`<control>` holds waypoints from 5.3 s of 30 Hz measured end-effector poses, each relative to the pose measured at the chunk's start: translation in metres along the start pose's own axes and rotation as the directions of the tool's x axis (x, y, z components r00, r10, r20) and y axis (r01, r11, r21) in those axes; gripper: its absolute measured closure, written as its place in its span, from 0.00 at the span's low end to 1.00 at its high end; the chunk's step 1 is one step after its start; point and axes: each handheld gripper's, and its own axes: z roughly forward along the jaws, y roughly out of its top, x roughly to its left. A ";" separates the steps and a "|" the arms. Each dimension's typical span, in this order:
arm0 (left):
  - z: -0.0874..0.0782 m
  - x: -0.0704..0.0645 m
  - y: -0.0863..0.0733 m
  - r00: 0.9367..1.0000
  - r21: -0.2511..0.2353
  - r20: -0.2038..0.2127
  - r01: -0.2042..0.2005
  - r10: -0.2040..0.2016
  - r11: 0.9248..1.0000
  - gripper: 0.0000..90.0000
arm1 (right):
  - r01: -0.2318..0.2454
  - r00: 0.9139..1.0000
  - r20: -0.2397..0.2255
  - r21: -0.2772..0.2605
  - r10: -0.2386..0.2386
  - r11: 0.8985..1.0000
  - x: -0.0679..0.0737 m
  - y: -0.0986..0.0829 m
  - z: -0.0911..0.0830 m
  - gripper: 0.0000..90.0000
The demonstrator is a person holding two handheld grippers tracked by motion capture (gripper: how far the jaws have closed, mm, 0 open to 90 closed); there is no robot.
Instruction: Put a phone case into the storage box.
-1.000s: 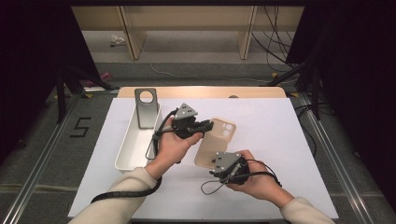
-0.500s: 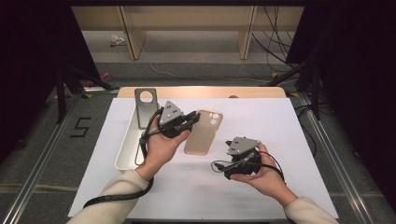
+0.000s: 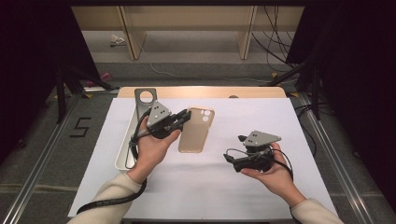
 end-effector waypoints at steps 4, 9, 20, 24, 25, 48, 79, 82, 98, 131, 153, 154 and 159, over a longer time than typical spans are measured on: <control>-0.006 0.002 -0.002 1.000 -0.010 -0.006 0.004 -0.004 1.000 0.92 | -0.043 0.999 0.014 -0.017 0.043 0.999 -0.005 -0.003 -0.005 0.19; -0.012 0.004 -0.002 1.000 -0.019 -0.015 -0.003 0.003 1.000 0.92 | -0.075 0.997 0.031 -0.040 0.076 0.996 -0.010 -0.007 -0.013 0.19; -0.015 0.005 -0.001 1.000 -0.026 -0.015 -0.006 0.006 1.000 0.92 | -0.108 0.992 0.054 -0.057 0.111 0.993 -0.018 -0.014 -0.024 0.18; -0.016 0.007 -0.001 1.000 -0.024 -0.018 -0.003 0.002 1.000 0.92 | -0.114 0.991 0.064 -0.062 0.118 0.991 -0.020 -0.016 -0.027 0.18; -0.016 0.007 -0.001 1.000 -0.024 -0.019 -0.004 0.004 1.000 0.92 | -0.118 0.990 0.066 -0.062 0.122 0.991 -0.020 -0.016 -0.027 0.18; -0.040 0.035 0.024 0.998 -0.084 -0.063 -0.008 0.003 0.996 0.92 | -0.145 0.984 0.091 -0.066 0.151 0.987 -0.026 -0.023 -0.033 0.18; -0.058 0.072 0.029 0.988 -0.089 -0.151 -0.014 0.001 0.996 0.92 | -0.155 0.982 0.097 -0.073 0.162 0.985 -0.027 -0.024 -0.034 0.18; -0.060 0.075 0.029 0.987 -0.087 -0.159 -0.016 0.002 0.996 0.92 | -0.157 0.982 0.098 -0.074 0.164 0.985 -0.027 -0.024 -0.034 0.18; -0.066 0.092 0.026 0.982 -0.083 -0.187 -0.003 -0.012 0.997 0.92 | -0.158 0.981 0.099 -0.075 0.165 0.985 -0.028 -0.024 -0.034 0.18; -0.073 0.120 0.025 0.976 -0.103 -0.215 -0.002 -0.020 0.995 0.92 | -0.162 0.980 0.102 -0.079 0.169 0.984 -0.028 -0.024 -0.034 0.18; -0.060 0.144 0.017 0.972 -0.075 -0.235 0.005 -0.022 0.997 0.91 | -0.175 0.977 0.105 -0.089 0.184 0.980 -0.029 -0.024 -0.034 0.18; -0.059 0.145 0.017 0.972 -0.076 -0.235 0.003 -0.021 0.997 0.91 | -0.175 0.977 0.105 -0.089 0.184 0.981 -0.029 -0.024 -0.034 0.18; -0.055 0.149 0.015 0.971 -0.075 -0.237 0.005 -0.023 0.997 0.91 | -0.176 0.977 0.104 -0.089 0.185 0.980 -0.029 -0.024 -0.034 0.18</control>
